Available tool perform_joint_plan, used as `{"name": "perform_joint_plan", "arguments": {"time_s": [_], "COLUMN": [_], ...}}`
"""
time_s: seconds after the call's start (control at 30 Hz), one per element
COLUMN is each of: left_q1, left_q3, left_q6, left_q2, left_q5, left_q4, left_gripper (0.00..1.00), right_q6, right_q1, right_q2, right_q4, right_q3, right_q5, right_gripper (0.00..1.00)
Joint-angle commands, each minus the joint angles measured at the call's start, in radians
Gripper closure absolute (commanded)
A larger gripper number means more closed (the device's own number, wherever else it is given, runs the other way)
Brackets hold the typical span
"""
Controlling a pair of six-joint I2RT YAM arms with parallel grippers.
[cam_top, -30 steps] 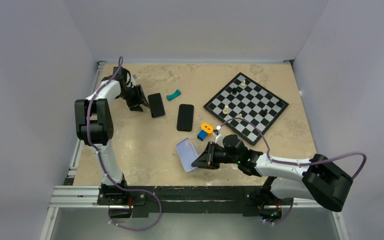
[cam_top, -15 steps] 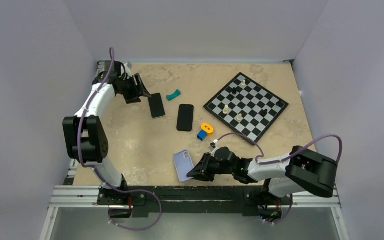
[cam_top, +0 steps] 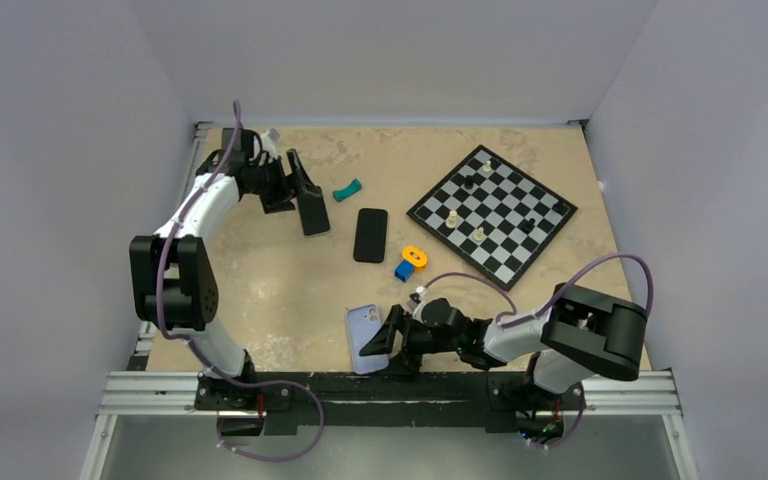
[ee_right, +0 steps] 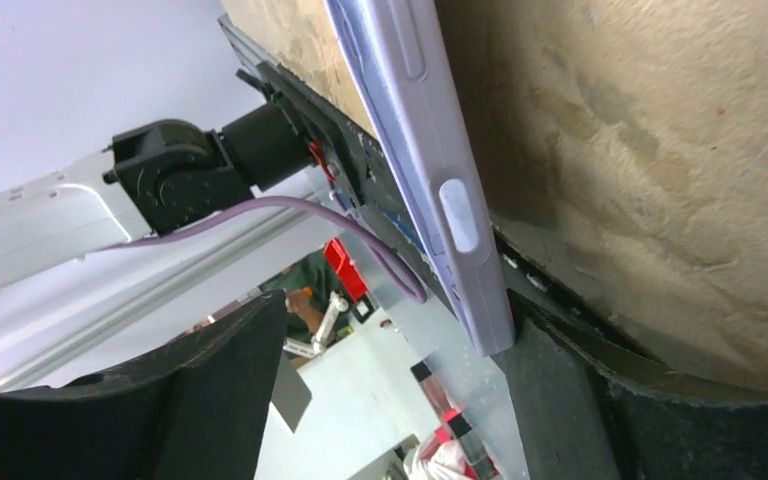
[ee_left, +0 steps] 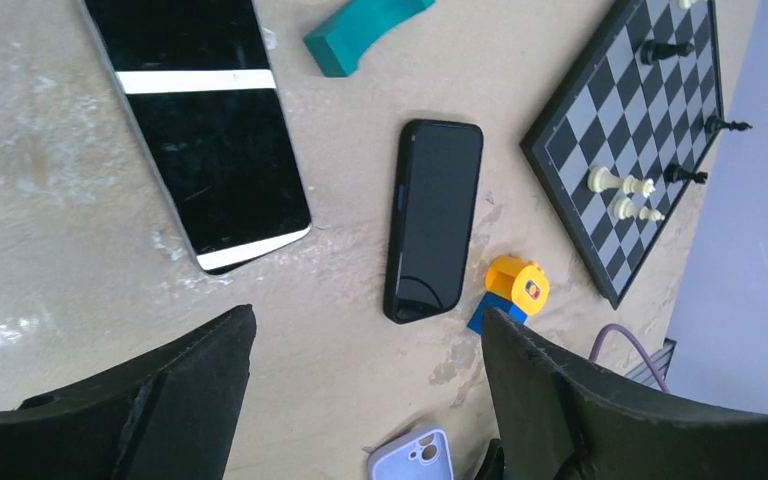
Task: Take the phone out of the phone case
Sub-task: Place the phone case at the center of the board.
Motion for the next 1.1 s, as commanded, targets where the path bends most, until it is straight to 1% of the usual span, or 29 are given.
{"name": "perform_joint_plan", "arguments": {"time_s": [0.0, 0.1, 0.23, 0.33, 0.43, 0.53, 0.67, 0.8, 0.9, 0.97, 1.07], "left_q1": [-0.046, -0.076, -0.124, -0.176, -0.231, -0.275, -0.336, -0.36, -0.371, -0.384, -0.411], "left_q3": [0.006, 0.01, 0.021, 0.021, 0.022, 0.019, 0.007, -0.019, -0.003, 0.014, 0.047], "left_q6": [0.021, 0.042, 0.083, 0.115, 0.127, 0.11, 0.076, 0.017, -0.002, -0.017, -0.033], "left_q2": [-0.05, -0.045, -0.033, -0.033, -0.027, -0.018, -0.006, 0.011, 0.035, 0.051, 0.084], "left_q5": [0.032, 0.016, -0.003, -0.047, -0.096, -0.133, -0.199, -0.272, -0.298, -0.316, -0.333], "left_q4": [0.034, 0.028, 0.009, -0.003, -0.022, -0.026, -0.026, -0.012, -0.031, -0.039, -0.044], "left_gripper": [0.13, 0.09, 0.04, 0.01, 0.01, 0.01, 0.02, 0.05, 0.05, 0.03, 0.01], "right_q6": [-0.047, -0.076, -0.104, -0.146, -0.193, -0.248, -0.334, -0.427, -0.478, -0.501, -0.504], "right_q1": [-0.003, -0.006, -0.012, -0.015, -0.018, -0.024, -0.024, -0.024, -0.025, -0.025, -0.024], "right_q2": [-0.048, -0.086, -0.183, -0.312, -0.4, -0.445, -0.511, -0.608, -0.68, -0.728, -0.785], "right_q4": [0.009, -0.02, -0.096, -0.2, -0.304, -0.331, -0.407, -0.474, -0.524, -0.557, -0.61], "right_q3": [0.003, -0.007, -0.03, -0.03, -0.012, 0.004, 0.044, 0.075, 0.084, 0.078, 0.063], "right_q5": [-0.047, -0.032, 0.02, 0.089, 0.146, 0.168, 0.211, 0.266, 0.284, 0.285, 0.285], "right_gripper": [0.19, 0.17, 0.15, 0.14, 0.12, 0.11, 0.09, 0.08, 0.08, 0.08, 0.08]}}
